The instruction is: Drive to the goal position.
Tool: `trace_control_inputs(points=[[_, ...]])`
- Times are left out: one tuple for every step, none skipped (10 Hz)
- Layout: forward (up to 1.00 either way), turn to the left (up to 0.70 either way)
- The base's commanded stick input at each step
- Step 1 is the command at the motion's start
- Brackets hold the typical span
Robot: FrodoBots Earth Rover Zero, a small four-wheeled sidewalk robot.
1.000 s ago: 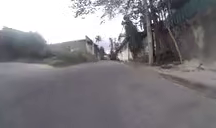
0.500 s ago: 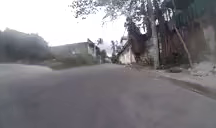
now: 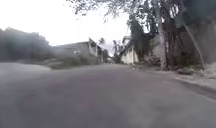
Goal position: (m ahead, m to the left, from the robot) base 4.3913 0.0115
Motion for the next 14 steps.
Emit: trace_control_inputs(points=[[1.0, -0.37], [1.0, -0.26], [1.0, -0.15], [1.0, -0.04], [1.0, 0.0], [1.0, 0.0], [1.0, 0.0], [1.0, 0.0], [1.0, 0.0], [1.0, 0.0], [1.0, 0.0], [1.0, 0.0], [1.0, 0.0], [1.0, 0.0]])
